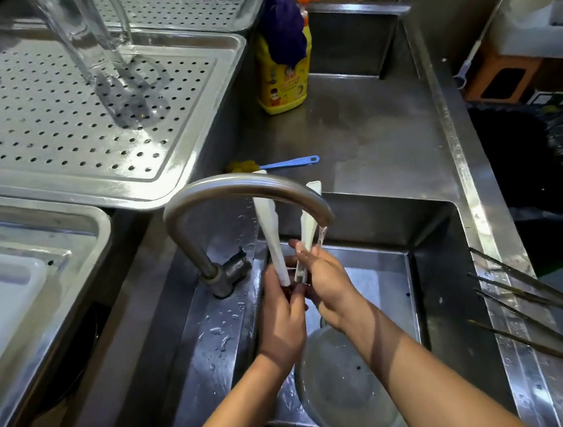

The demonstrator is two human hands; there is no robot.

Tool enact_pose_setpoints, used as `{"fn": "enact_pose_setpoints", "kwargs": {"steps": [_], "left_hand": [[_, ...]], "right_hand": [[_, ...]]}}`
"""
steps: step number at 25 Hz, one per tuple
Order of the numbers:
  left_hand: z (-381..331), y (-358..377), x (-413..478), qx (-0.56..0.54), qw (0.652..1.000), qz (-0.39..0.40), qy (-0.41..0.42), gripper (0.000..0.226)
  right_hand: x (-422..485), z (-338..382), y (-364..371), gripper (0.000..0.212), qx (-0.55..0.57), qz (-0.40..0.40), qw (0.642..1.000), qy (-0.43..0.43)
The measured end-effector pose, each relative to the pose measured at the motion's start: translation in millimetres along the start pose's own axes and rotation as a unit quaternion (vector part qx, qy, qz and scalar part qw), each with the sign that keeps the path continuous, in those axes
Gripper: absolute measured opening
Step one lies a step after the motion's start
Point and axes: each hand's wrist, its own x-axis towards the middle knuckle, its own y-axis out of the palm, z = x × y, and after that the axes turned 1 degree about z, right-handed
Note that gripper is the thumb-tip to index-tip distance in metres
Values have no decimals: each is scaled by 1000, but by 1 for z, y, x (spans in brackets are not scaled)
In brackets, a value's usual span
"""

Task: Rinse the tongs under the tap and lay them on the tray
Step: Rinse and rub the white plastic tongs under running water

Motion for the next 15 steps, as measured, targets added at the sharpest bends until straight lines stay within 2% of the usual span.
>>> {"fn": "enact_pose_setpoints", "kwargs": {"steps": [3,7,9,11,12,13,15], "left_hand": [[4,-10,0,85,996,18,32,39],[15,-12,-18,95,992,72,30,42],[20,-6,-25,58,996,73,17,37],[18,0,-23,-80,993,68,-52,26],[14,0,-19,-146,980,82,-107,22],[10,-2,-13,-185,962,106,-171,27],[1,-10,0,-186,926,166,-282,40]], "right_hand": [[-2,-22,-8,21,41,-5,999,8],[-15,-39,-38,28,54,-12,998,21],[-17,-42,-42,27,39,-15,999,28],[-14,-36,-36,30,37,-15,999,31],[-12,-30,-30,34,42,-5,999,32],[-10,-24,-25,38,43,5,999,31],[-3,-9,-19,33,37,24,999,12]]}}
